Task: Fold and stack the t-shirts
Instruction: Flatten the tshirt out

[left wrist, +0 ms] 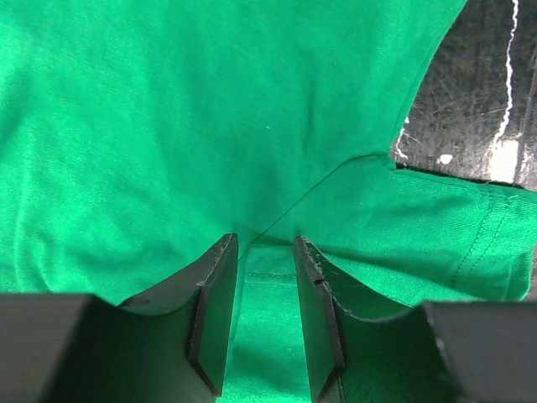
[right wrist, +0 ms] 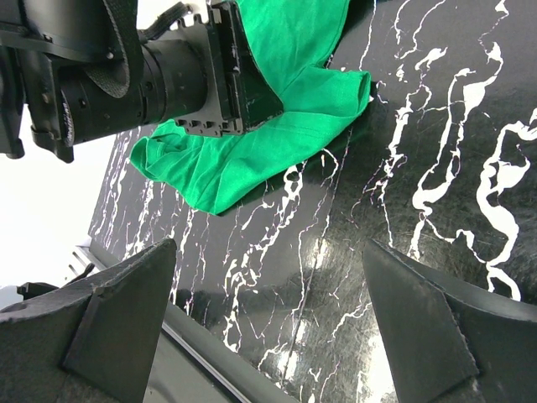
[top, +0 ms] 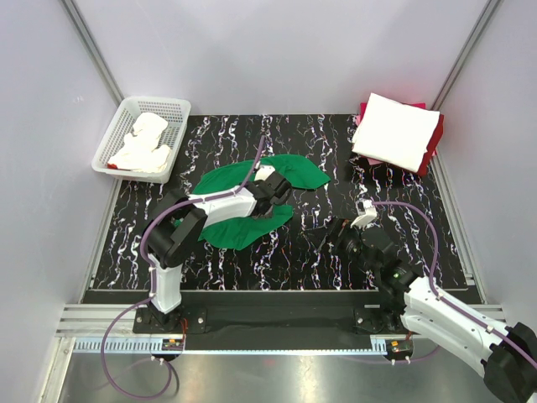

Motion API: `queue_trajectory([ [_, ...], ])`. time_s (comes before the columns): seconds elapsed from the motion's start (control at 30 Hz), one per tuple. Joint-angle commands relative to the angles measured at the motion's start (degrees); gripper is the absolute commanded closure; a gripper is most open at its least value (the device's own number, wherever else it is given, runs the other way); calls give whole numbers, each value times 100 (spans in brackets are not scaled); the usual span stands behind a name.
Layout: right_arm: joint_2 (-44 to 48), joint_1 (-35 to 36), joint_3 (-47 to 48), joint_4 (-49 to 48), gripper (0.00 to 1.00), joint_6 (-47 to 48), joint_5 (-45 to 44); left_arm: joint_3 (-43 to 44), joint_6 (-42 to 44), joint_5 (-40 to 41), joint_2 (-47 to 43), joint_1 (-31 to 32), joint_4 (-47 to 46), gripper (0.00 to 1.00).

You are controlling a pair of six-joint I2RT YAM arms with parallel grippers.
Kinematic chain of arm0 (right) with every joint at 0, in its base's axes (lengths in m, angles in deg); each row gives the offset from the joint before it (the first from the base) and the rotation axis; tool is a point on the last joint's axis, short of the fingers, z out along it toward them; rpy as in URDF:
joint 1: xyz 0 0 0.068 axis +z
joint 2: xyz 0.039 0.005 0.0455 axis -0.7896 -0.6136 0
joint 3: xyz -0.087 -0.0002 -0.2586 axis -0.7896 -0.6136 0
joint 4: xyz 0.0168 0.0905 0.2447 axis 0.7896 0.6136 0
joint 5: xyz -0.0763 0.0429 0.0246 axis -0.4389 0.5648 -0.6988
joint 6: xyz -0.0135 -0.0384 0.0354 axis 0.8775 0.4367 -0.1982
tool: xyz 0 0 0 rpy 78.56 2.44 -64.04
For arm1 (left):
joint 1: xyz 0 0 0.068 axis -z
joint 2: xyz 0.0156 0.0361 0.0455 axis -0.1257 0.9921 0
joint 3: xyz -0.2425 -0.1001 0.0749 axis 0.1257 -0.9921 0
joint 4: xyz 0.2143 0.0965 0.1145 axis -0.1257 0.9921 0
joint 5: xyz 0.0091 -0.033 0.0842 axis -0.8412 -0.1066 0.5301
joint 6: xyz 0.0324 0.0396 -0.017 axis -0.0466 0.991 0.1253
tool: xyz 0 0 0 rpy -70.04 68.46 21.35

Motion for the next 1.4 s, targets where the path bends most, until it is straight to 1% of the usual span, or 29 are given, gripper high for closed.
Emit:
queue_trajectory([
  [0.0, -11, 20, 68, -277, 0, 78, 22, -68, -44, -151, -81, 0, -309, 62],
  [0.17, -2, 20, 68, -277, 0, 86, 31, -103, -70, -143, 7, 0, -353, 66],
  [0.27, -11, 20, 68, -277, 0, 86, 22, -77, -70, -29, -10, 9, -318, 71],
  [0.4, -2, 11, 68, -277, 0, 86, 13, -77, -88, 130, -151, 18, -204, 81],
  [0.6, -2, 20, 59, -277, 0, 86, 13, -86, -123, 297, -309, 105, -64, 92],
  [0.67, -2, 20, 59, -277, 0, 86, 13, -51, -158, 393, -362, 158, 16, 100],
  [0.83, -2, 20, 68, -259, 0, 86, 5, 239, -141, 648, -660, 351, 630, 100],
  [0.9, 120, 20, 111, -50, 0, 43, -152, 284, -149, 762, -1081, 448, 980, 100],
  [0.93, 217, 20, 120, 56, 0, -1, -258, 249, -176, 789, -1492, 448, 1096, 100],
  [0.97, 435, 20, 129, 118, 0, 42, -381, 205, -167, 815, -1722, 457, 1193, 100],
  [1.0, 542, 20, 225, 354, 0, 86, -452, 117, -158, 850, -1951, 457, 1437, 100],
  [1.03, 621, 20, 304, 513, 0, 95, -566, 82, -184, 929, -2414, 457, 1588, 100],
  [1.07, 631, 20, 409, 688, 0, 104, -723, 47, -193, 1069, -2654, 466, 1763, 100],
  [1.1, 570, 20, 750, 1142, 2, 226, -1047, 11, -211, 1157, -2891, 457, 2122, 100],
  [1.13, 448, 11, 971, 1356, 4, 314, -1207, -59, -272, 1237, -3381, 457, 2291, 100],
  [1.17, 20, 11, 1208, 1549, 5, 402, -1504, -103, -299, 1307, -3620, 457, 2449, 100],
  [1.2, -237, 2, 1715, 1830, 5, 612, -1603, -147, -325, 1351, -3866, 457, 2712, 100],
  [1.23, -518, -7, 1964, 1920, 5, 718, -1665, -243, -369, 1378, -4348, 457, 2836, 100],
  [1.27, -1138, -24, 2218, 2025, 5, 815, -1744, -287, -404, 1439, -4579, 448, 2950, 100],
  [1.3, -1449, -94, 2726, 2252, 5, 946, -1727, -383, -448, 1492, -4798, 448, 3178, 100],
  [1.33, -1774, -356, 2983, 2359, 6, 982, -1623, -419, -535, 1553, -5201, 448, 3284, 100],
  [1.37, -2360, -619, 3203, 2412, 8, 1009, -1160, -472, -562, 1649, -5388, 448, 3433, 100],
])
